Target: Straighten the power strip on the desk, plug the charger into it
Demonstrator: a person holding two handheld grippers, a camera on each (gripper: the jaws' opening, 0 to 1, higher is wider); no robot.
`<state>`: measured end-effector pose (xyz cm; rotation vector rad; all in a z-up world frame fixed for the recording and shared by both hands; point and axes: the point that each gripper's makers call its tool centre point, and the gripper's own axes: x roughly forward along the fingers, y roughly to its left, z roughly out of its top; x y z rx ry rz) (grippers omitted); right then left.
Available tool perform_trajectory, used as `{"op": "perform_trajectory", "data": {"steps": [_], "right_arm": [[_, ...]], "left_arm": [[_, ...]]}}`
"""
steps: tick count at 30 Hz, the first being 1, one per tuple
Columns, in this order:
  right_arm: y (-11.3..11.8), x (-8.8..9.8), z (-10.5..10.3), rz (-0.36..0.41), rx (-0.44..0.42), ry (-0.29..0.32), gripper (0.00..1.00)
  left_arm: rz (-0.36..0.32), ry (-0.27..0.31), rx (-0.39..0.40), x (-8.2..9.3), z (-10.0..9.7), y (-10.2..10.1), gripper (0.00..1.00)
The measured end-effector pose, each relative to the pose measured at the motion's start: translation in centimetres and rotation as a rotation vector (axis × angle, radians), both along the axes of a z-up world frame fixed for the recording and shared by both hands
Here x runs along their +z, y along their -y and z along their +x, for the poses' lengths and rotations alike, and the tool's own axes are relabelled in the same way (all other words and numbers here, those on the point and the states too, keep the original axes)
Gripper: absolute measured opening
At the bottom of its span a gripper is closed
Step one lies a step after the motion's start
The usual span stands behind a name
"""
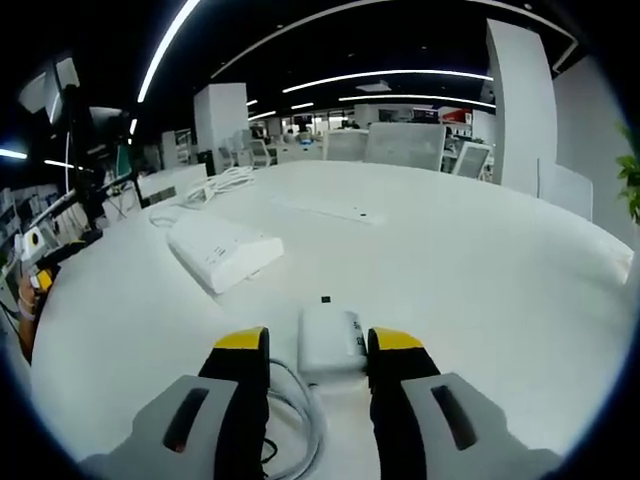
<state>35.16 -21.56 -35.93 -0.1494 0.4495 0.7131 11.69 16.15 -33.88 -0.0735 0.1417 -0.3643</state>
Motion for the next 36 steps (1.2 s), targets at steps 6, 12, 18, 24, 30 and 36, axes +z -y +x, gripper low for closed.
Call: {"op": "perform_trajectory", "data": {"steps": [6,12,18,24,30,36], "right_arm": [[0.0,0.0,-0.1,-0.005,0.003,0.017,0.35],[-0.3,-0.1,-0.6,-0.015,0.007,0.032,0.34],[0.2,-0.1,-0.3,-0.040,0.009,0.036,0.31],[0.7,-0.1,0.4,-0.050,0.006,0.032,0.29],[0.5,-0.2,-0.2,-0.042,-0.006,0.017,0.28],[0.9,-0.2,0.2,-0.046,-0.019,0.011,0.27]], "left_arm": [[0.000,-0.001,0.002,0.0,0.0,0.0,0.99],[0.001,0.000,0.001,0.0,-0.1,0.0,0.99],[0.000,-0.001,0.000,-0.1,0.0,0.0,0.99],[0.002,-0.001,-0.002,0.0,0.0,0.2,0.99],[0.003,0.000,-0.004,0.1,0.1,0.3,0.99],[0.003,-0.001,-0.008,0.1,0.1,0.5,0.99]]}}
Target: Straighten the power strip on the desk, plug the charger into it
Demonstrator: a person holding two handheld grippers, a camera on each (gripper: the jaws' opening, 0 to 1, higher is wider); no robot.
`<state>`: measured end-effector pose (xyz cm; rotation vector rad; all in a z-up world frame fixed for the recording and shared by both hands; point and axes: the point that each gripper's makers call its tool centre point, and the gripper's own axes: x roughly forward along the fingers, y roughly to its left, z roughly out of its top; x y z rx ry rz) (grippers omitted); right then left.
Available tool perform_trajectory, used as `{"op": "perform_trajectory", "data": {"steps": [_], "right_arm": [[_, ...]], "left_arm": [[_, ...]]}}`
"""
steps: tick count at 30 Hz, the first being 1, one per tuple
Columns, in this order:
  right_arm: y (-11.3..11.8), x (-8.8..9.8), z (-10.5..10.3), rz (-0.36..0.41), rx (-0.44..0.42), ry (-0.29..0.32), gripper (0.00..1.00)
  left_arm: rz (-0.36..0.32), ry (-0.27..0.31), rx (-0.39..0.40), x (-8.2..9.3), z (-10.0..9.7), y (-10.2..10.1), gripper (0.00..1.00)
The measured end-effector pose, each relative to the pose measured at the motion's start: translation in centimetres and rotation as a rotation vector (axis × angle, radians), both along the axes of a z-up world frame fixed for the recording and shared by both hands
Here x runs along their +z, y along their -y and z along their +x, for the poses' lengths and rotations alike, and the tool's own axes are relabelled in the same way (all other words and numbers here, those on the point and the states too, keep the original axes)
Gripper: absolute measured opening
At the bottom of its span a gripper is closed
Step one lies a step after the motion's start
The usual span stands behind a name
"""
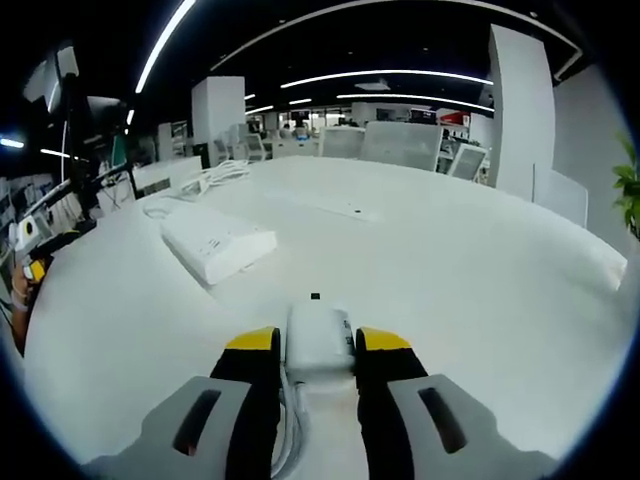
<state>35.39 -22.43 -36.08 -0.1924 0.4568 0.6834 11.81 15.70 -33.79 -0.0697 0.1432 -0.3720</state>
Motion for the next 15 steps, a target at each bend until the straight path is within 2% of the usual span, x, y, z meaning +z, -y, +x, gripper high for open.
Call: {"op": "perform_trajectory", "data": {"steps": [4,8,15], "right_arm": [[0.4,0.1,0.3,0.022,-0.020,-0.014,0.26],[0.3,0.4,0.2,0.051,-0.030,0.001,0.26],[-0.7,0.9,-1.2,0.053,-0.027,0.013,0.26]], "left_arm": [[0.000,0.000,-0.002,0.0,0.1,0.1,0.99],[0.001,0.003,0.000,0.2,0.0,-0.1,0.99],[0.001,0.005,0.008,0.2,-0.2,-0.3,0.99]]}}
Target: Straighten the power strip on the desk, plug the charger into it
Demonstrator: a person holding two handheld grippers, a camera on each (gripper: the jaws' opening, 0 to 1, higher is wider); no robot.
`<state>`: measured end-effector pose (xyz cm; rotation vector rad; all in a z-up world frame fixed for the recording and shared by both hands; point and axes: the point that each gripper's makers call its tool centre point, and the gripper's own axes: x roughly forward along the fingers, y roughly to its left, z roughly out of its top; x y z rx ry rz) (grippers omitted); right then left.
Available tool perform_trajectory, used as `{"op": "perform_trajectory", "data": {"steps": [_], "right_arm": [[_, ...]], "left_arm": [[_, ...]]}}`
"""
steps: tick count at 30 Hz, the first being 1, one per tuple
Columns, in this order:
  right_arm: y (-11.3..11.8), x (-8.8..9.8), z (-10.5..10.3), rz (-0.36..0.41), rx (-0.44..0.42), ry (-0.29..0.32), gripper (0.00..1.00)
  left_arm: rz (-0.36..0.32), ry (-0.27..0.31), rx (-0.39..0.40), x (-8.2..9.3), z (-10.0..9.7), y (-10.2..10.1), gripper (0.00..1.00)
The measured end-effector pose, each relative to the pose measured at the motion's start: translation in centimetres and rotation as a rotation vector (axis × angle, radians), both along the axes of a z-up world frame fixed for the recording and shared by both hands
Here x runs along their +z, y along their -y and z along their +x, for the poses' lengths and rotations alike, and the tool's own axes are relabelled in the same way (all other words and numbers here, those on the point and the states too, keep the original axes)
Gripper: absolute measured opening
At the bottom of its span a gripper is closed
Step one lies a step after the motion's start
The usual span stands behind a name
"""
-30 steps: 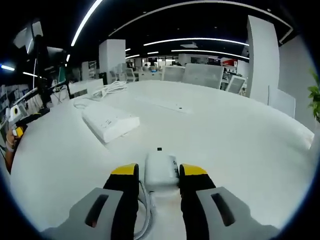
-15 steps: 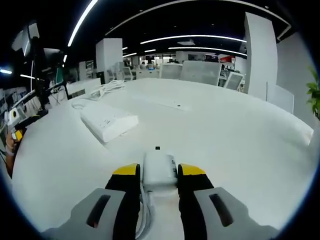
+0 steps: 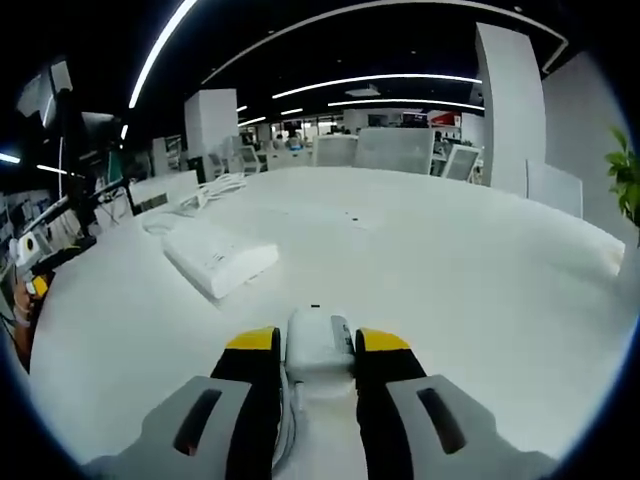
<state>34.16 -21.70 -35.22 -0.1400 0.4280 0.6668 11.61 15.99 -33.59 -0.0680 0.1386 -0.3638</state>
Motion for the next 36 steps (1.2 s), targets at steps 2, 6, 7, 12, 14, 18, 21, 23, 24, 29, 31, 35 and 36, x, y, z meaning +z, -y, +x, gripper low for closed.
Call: {"op": "perform_trajectory", "data": {"steps": [2,6,7,12,14,18,21,23,24,29,31,35,36], "right_arm": [[-0.1,0.2,-0.1,-0.036,0.011,0.017,0.26],[-0.4,0.1,-0.2,-0.058,0.027,0.015,0.26],[-0.4,0.0,-0.2,-0.056,0.027,0.012,0.26],[-0.1,-0.4,0.0,-0.045,0.023,0.011,0.26],[-0.1,-0.4,0.0,-0.039,0.022,0.009,0.26],[-0.1,-0.5,-0.1,-0.038,0.025,0.012,0.26],[0.1,-0.7,-0.1,-0.040,0.030,0.015,0.27],[0.0,-0.8,-0.2,-0.038,0.032,0.017,0.27],[0.0,-0.8,-0.3,-0.046,0.030,0.019,0.27],[-0.1,-0.8,-0.3,-0.082,0.042,0.040,0.29],[-0.1,-1.0,-0.1,-0.094,0.048,0.043,0.30],[0.0,-0.8,0.1,-0.090,0.051,0.052,0.32],[-0.1,-0.8,0.0,-0.091,0.051,0.055,0.32]], "left_arm": [[-0.001,0.001,-0.001,0.0,0.0,0.1,0.99],[-0.002,-0.001,-0.006,-0.1,-0.1,0.3,0.99],[-0.002,0.000,-0.008,-0.1,-0.1,0.4,0.99],[0.001,-0.002,-0.010,-0.2,-0.2,0.4,0.99],[-0.002,-0.002,-0.006,-0.2,-0.2,0.2,0.99],[-0.004,-0.001,-0.001,-0.2,-0.2,0.0,0.99],[-0.003,-0.002,-0.002,-0.3,-0.1,0.1,0.99],[-0.003,-0.004,-0.005,-0.4,-0.1,0.1,0.99],[-0.003,-0.005,-0.005,-0.4,-0.1,0.1,0.99],[-0.003,-0.006,-0.005,-0.5,-0.1,0.2,0.99],[-0.004,-0.005,-0.005,-0.5,-0.1,0.2,0.99],[-0.002,-0.007,-0.006,-0.5,-0.1,0.2,0.99],[-0.002,-0.006,-0.006,-0.4,-0.1,0.2,0.99]]}}
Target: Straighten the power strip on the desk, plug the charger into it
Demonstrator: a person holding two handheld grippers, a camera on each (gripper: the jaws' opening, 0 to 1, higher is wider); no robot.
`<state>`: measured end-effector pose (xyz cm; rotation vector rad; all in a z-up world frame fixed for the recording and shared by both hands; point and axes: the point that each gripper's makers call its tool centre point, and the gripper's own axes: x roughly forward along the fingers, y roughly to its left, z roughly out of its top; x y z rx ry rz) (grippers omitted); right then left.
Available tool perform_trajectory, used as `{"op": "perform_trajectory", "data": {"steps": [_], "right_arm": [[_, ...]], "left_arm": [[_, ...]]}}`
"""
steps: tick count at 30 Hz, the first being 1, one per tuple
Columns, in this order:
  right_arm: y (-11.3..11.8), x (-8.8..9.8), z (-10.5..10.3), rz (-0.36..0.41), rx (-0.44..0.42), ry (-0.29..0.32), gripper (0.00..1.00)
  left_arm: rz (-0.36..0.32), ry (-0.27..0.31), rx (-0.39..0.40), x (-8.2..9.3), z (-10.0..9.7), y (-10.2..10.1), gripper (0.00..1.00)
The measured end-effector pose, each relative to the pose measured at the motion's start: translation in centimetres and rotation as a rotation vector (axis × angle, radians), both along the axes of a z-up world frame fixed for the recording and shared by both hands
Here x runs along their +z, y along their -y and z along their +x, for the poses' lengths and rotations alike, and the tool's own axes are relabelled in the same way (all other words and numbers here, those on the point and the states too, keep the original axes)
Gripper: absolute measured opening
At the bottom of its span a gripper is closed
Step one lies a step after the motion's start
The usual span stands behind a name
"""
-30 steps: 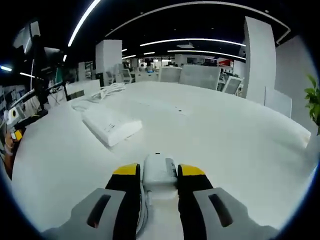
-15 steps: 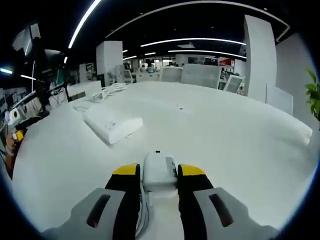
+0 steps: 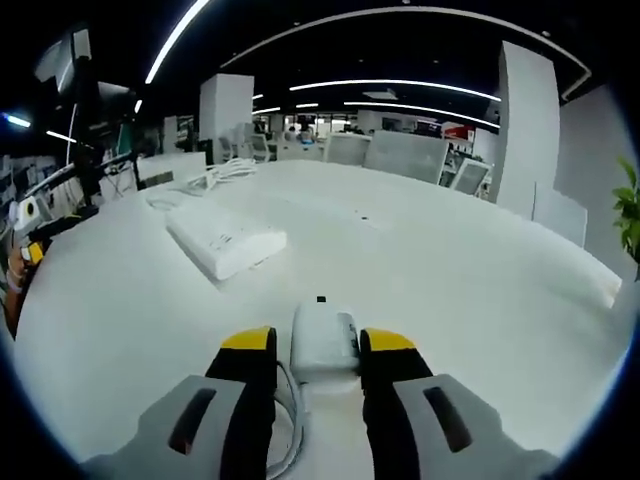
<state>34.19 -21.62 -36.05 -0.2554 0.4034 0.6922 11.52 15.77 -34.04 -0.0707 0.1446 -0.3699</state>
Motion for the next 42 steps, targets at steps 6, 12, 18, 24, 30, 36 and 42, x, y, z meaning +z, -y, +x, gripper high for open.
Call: {"op": "perform_trajectory", "data": {"steps": [6,12,18,24,30,36,42], "right_arm": [[0.1,0.0,0.3,0.007,-0.006,-0.001,0.35],[0.6,-0.3,1.0,0.021,-0.033,-0.017,0.38],[0.8,-0.3,1.1,0.051,-0.062,-0.029,0.39],[0.6,-0.3,0.7,0.051,-0.076,-0.010,0.34],[1.0,-0.3,1.3,0.047,-0.082,0.005,0.32],[1.1,-0.3,1.4,0.037,-0.087,0.017,0.30],[1.0,-0.3,1.3,0.016,-0.095,0.023,0.27]], "left_arm": [[0.001,0.004,-0.002,0.2,-0.1,0.1,0.99],[0.000,0.004,-0.001,0.2,-0.2,0.0,0.99],[0.000,0.006,-0.001,0.3,-0.1,0.0,0.99],[0.000,0.004,-0.004,0.2,-0.1,0.1,0.99],[-0.001,0.002,0.001,0.1,-0.1,-0.1,0.99],[-0.001,0.000,-0.003,0.0,0.0,0.1,0.99],[-0.004,-0.003,-0.003,-0.1,0.1,0.2,0.99]]}}
